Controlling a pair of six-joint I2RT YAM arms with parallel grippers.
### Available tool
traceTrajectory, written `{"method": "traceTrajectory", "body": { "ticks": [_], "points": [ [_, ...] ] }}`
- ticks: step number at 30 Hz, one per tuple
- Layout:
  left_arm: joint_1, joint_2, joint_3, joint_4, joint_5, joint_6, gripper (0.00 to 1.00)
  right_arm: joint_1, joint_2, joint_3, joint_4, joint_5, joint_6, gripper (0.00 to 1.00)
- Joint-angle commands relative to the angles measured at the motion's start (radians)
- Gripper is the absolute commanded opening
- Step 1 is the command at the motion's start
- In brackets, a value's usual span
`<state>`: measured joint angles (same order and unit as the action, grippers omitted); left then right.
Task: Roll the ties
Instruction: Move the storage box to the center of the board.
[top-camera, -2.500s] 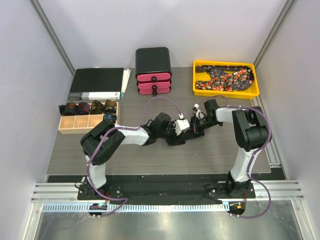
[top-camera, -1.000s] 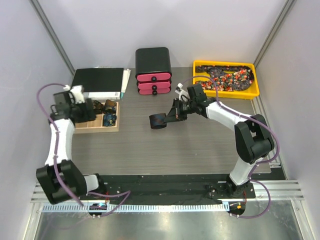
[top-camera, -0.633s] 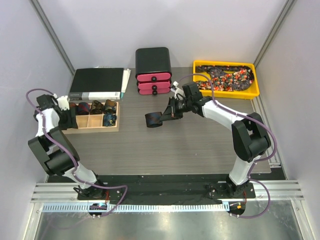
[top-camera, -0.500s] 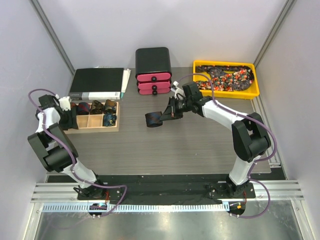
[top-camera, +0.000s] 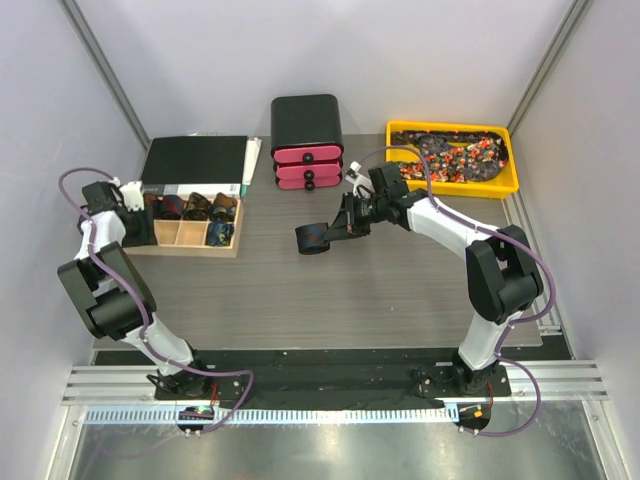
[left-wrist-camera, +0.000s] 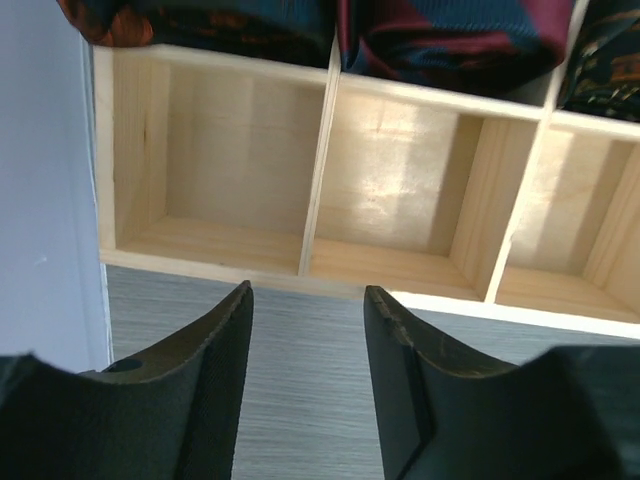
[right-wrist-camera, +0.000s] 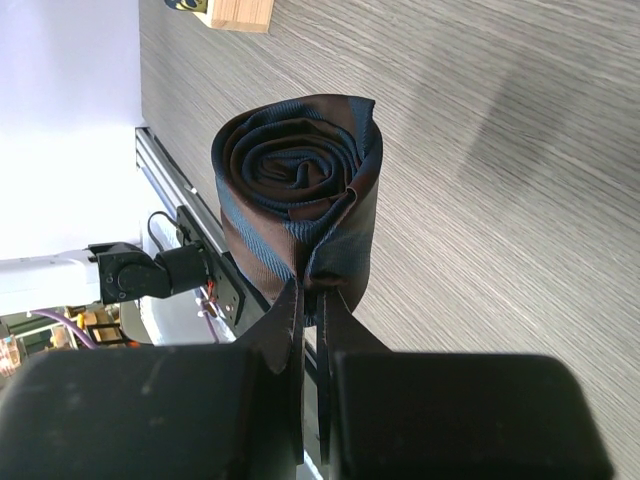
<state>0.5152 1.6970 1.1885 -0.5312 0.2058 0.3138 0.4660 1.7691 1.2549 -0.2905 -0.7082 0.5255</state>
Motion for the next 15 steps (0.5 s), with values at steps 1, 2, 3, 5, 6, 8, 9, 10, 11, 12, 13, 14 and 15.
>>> {"method": "traceTrajectory", "body": {
  "ticks": [1,2,3,5,6,8,9,10,11,12,13,14,15],
  "points": [
    [-0.018,0.010,0.078,0.043,0.017,-0.013,0.50,-0.007,-0.060,0.029,-0.001,-0.007,-0.022,0.01],
    [-0.018,0.026,0.089,0.043,0.012,-0.010,0.51,-0.009,-0.059,0.029,-0.002,-0.008,-0.021,0.01],
    [-0.021,0.042,0.109,0.039,0.007,-0.009,0.52,-0.009,-0.060,0.031,-0.004,-0.008,-0.022,0.01],
    [-0.023,0.091,0.126,0.040,-0.016,-0.010,0.54,-0.013,-0.062,0.034,-0.012,-0.007,-0.027,0.01],
    [-0.023,0.105,0.132,0.043,-0.016,-0.007,0.54,-0.016,-0.063,0.034,-0.013,-0.007,-0.030,0.01],
    [-0.030,0.139,0.129,0.056,-0.025,0.005,0.54,-0.023,-0.068,0.031,-0.022,-0.002,-0.038,0.01],
    [-0.035,0.148,0.120,0.068,-0.026,0.016,0.54,-0.024,-0.071,0.031,-0.032,-0.001,-0.039,0.01],
    [-0.038,0.156,0.115,0.074,-0.031,0.024,0.54,-0.027,-0.071,0.032,-0.035,0.001,-0.047,0.01],
    [-0.044,0.171,0.111,0.077,-0.034,0.027,0.54,-0.030,-0.072,0.032,-0.042,0.000,-0.050,0.01],
    [-0.047,0.177,0.099,0.088,-0.036,0.034,0.53,-0.042,-0.077,0.031,-0.053,0.000,-0.055,0.01],
    [-0.050,0.182,0.091,0.092,-0.037,0.037,0.52,-0.050,-0.080,0.031,-0.056,-0.004,-0.064,0.01],
    [-0.059,0.184,0.085,0.094,-0.042,0.036,0.45,-0.058,-0.085,0.028,-0.064,-0.005,-0.070,0.01],
    [-0.066,0.176,0.068,0.096,-0.037,0.019,0.41,-0.075,-0.094,0.028,-0.084,-0.004,-0.074,0.02]
  ]
}}
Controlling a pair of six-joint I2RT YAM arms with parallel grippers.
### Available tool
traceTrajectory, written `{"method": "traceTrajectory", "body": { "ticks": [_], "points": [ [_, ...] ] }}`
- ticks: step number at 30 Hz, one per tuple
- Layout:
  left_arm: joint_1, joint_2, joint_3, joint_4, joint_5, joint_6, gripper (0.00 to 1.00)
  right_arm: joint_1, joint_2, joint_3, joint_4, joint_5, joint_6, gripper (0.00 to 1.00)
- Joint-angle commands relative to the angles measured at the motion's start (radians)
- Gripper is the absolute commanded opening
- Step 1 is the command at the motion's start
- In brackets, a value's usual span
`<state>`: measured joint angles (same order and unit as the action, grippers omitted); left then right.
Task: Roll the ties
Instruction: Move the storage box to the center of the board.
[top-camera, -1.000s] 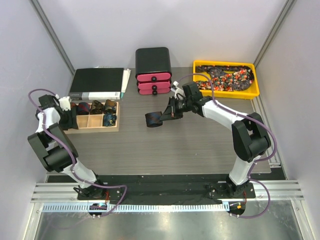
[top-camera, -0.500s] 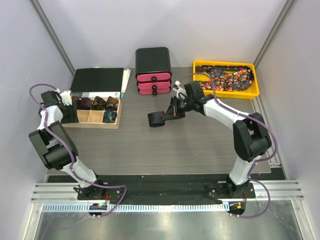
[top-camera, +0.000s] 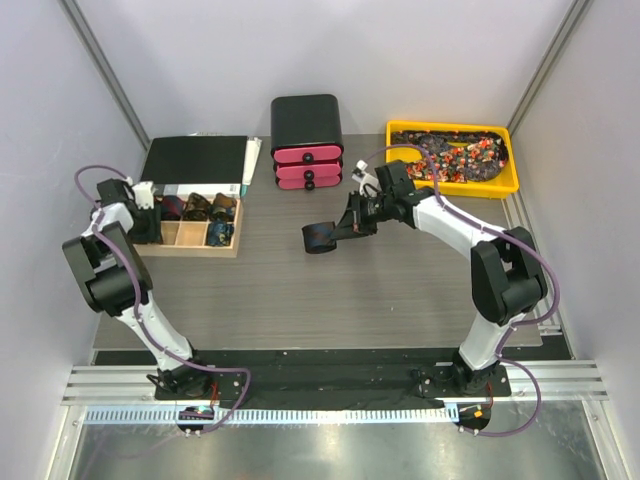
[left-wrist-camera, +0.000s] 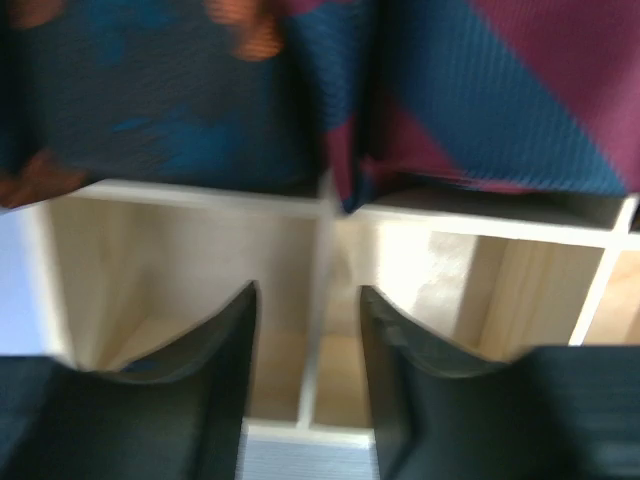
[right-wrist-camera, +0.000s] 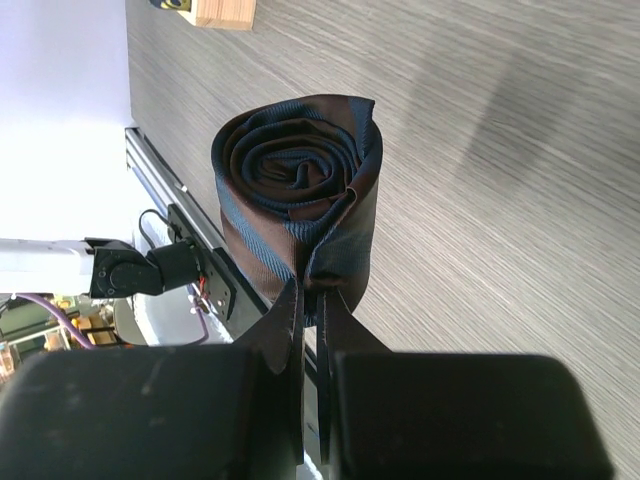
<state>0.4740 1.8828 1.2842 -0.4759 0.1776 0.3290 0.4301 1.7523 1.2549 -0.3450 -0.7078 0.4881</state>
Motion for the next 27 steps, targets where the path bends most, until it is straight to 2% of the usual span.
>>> {"method": "traceTrajectory", "body": {
  "ticks": [1,2,3,4,8,9,11,12,13,14,17,21,23,27],
  "points": [
    [-0.047,-0.028,-0.045,0.042,0.000,-0.016,0.36,-0.050,-0.086,0.023,-0.041,-0.004,-0.049,0.01],
    [-0.066,-0.075,-0.095,0.045,0.011,-0.037,0.20,-0.057,-0.096,0.017,-0.070,-0.002,-0.057,0.01],
    [-0.090,-0.114,-0.127,0.055,0.008,-0.086,0.13,-0.077,-0.115,0.012,-0.086,0.010,-0.063,0.01],
    [-0.153,-0.154,-0.201,0.068,-0.004,-0.119,0.01,-0.085,-0.128,-0.001,-0.101,0.013,-0.075,0.01],
    [-0.332,-0.367,-0.347,0.134,-0.076,-0.329,0.00,-0.148,-0.188,-0.044,-0.167,0.018,-0.092,0.01],
    [-0.372,-0.382,-0.359,0.135,-0.122,-0.429,0.00,-0.163,-0.198,-0.048,-0.182,0.019,-0.098,0.01],
    [-0.497,-0.402,-0.370,0.128,-0.157,-0.514,0.00,-0.215,-0.221,-0.040,-0.236,0.027,-0.124,0.01],
    [-0.535,-0.409,-0.372,0.129,-0.218,-0.554,0.00,-0.232,-0.229,-0.032,-0.256,0.033,-0.138,0.01],
    [-0.626,-0.403,-0.364,0.129,-0.275,-0.658,0.00,-0.264,-0.237,-0.008,-0.279,0.045,-0.150,0.01],
    [-0.679,-0.395,-0.356,0.116,-0.327,-0.697,0.00,-0.275,-0.249,0.007,-0.325,0.050,-0.179,0.01],
    [-0.845,-0.328,-0.321,0.102,-0.513,-0.893,0.00,-0.310,-0.269,0.075,-0.423,0.083,-0.209,0.01],
    [-0.978,-0.197,-0.240,0.089,-0.556,-1.048,0.00,-0.318,-0.306,0.104,-0.505,0.177,-0.255,0.01],
    [-1.029,-0.093,-0.148,0.062,-0.578,-1.129,0.00,-0.318,-0.307,0.104,-0.551,0.206,-0.258,0.01],
    [-1.097,0.056,0.026,0.008,-0.613,-1.166,0.00,-0.315,-0.310,0.098,-0.563,0.252,-0.250,0.01]
  ]
}}
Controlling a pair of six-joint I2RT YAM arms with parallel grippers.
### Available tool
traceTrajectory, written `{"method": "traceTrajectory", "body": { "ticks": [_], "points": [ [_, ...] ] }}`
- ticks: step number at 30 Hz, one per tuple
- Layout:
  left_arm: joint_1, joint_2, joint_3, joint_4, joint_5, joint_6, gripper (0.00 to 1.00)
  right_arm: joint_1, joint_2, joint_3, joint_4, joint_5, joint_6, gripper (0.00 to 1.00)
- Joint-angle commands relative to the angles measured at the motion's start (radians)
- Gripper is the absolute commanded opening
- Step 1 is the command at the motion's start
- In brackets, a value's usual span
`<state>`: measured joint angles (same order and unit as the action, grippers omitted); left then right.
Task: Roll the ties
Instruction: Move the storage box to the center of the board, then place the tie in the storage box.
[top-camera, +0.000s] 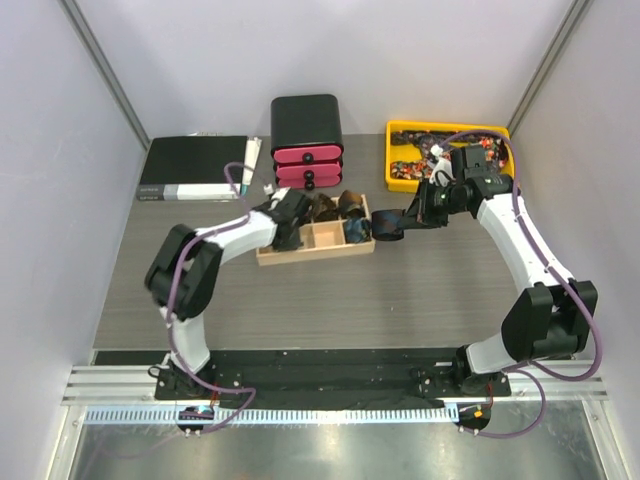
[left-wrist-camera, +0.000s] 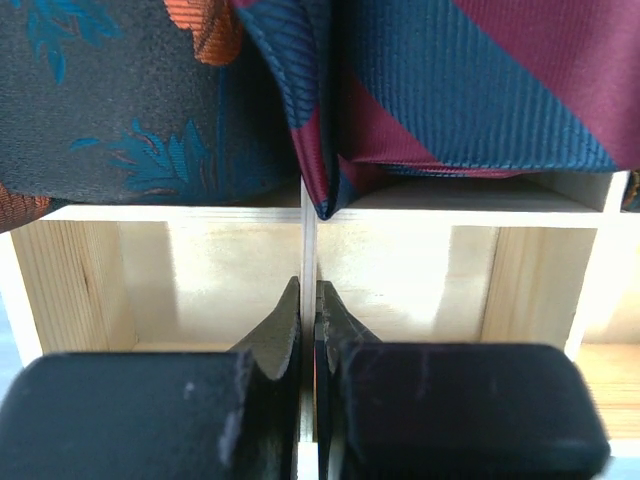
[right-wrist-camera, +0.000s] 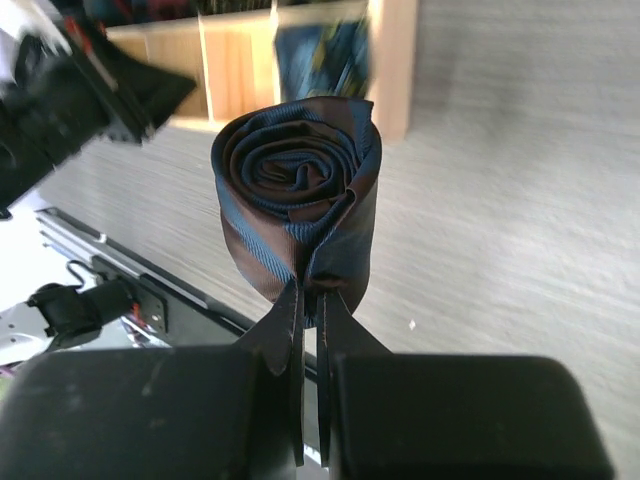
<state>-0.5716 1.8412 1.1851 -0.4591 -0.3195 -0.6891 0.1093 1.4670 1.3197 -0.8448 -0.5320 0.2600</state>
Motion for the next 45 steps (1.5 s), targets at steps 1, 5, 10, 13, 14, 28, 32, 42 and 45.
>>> {"method": "traceTrajectory", "body": {
  "ticks": [1,5,10,13,14,28,32,42,45],
  "points": [
    [-0.075,0.117,0.169,-0.015,-0.113,-0.154,0.00,0.007,-0.019,0.036,-0.063,0.082,-0.018,0.01],
    [-0.126,0.217,0.248,-0.044,-0.131,-0.193,0.00,0.047,0.038,0.072,-0.063,0.157,-0.018,0.01],
    [-0.168,0.250,0.240,-0.044,-0.139,-0.210,0.00,0.116,0.134,0.206,-0.057,0.243,-0.005,0.01],
    [-0.188,0.245,0.206,-0.027,-0.124,-0.220,0.00,0.147,0.183,0.260,-0.066,0.292,-0.010,0.01],
    [-0.195,0.245,0.202,-0.026,-0.124,-0.222,0.00,0.162,0.202,0.263,-0.069,0.315,-0.008,0.01],
    [-0.244,0.243,0.197,-0.018,-0.099,-0.228,0.00,0.254,0.315,0.273,-0.069,0.405,0.002,0.01],
    [-0.249,0.239,0.199,-0.019,-0.096,-0.227,0.00,0.267,0.355,0.251,-0.073,0.405,0.007,0.01],
    [-0.249,0.217,0.163,-0.013,-0.084,-0.222,0.00,0.280,0.460,0.288,-0.060,0.357,0.031,0.01],
    [-0.249,0.211,0.156,-0.007,-0.078,-0.221,0.00,0.280,0.483,0.288,-0.054,0.340,0.039,0.01]
  ]
}}
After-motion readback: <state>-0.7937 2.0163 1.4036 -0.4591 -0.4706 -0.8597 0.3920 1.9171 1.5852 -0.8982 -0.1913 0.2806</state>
